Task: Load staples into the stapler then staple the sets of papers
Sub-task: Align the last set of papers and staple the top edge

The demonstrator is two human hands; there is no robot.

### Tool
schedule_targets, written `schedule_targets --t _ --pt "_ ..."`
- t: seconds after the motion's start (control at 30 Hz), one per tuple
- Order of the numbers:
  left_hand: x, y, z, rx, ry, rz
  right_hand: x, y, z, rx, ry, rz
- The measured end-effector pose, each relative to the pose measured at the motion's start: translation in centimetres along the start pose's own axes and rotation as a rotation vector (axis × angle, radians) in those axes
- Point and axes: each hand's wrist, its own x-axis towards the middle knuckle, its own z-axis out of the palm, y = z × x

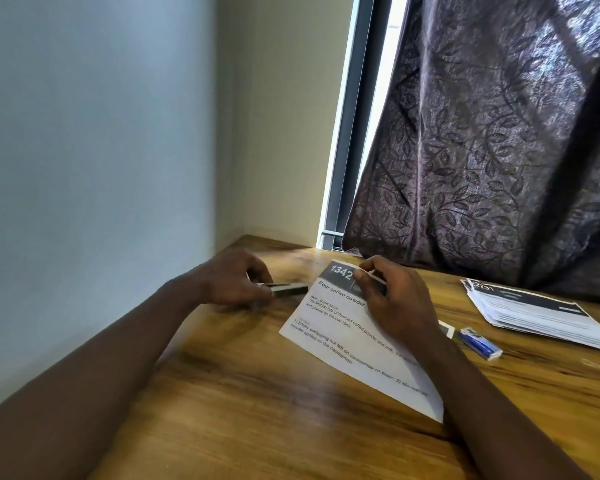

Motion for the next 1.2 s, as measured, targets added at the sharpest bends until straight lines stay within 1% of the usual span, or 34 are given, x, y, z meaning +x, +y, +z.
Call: schedule_targets --t 0.03,0.1,0.2,0.27,0.37,0.47,0.53,0.8,0.97,1.2 --pt "0.1 -0.2 0.2 -0.127 0.049 -0.026 -0.1 -0.3 0.2 0.012 -0.012 -0.017" --pt "0.2 -0.2 0.4 -0.463 0.112 -0.104 -0.2 -1.0 0.7 0.029 -0.056 -0.047" --pt "0.3 0.5 0.4 -0.939 0.14 -0.193 -0.4 -2.1 1.3 0.007 -0.147 -0.092" --pt "0.3 0.9 0.5 -1.117 0.115 -0.198 -0.5 -2.6 1.7 -0.008 -0.2 -0.116" --pt "0.3 1.2 0.9 -1.23 0.074 -0.202 -0.8 -2.9 2.3 -0.011 -0.275 -0.102" --pt "0.2 1.4 1.4 -1.252 0.039 -0.257 -1.1 -3.0 2.7 0.001 -0.328 -0.087" --pt "0.2 1.5 1.6 -1.236 0.024 -0.273 -1.2 -3.1 2.8 0.008 -0.327 -0.089" --pt "0.3 1.8 1.8 -1.087 -0.017 -0.259 -1.3 -3.5 2.9 0.04 -0.226 -0.181" --pt "0.2 2.0 1.8 -0.93 -0.068 -0.239 -1.3 -3.9 2.9 0.053 -0.228 -0.203" --pt "0.0 2.0 1.5 -0.881 -0.151 -0.23 -1.1 -4.2 3.0 -0.008 -0.235 -0.238"
